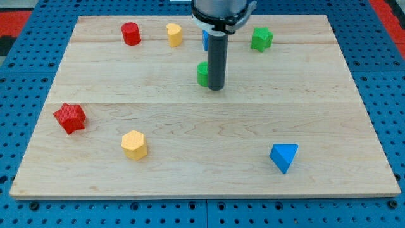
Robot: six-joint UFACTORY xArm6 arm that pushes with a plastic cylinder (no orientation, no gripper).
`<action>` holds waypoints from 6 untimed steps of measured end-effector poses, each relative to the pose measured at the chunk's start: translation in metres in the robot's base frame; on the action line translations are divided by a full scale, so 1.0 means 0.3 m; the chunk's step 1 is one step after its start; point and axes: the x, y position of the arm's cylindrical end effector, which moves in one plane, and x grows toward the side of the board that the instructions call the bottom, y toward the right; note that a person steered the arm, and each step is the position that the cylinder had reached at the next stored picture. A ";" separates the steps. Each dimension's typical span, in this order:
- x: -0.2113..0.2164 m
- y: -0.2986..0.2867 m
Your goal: Move your arm to yellow hexagon
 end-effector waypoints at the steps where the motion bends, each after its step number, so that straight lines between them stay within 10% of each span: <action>1: -0.061 -0.032; 3: -0.022 -0.069; 6: 0.462 -0.146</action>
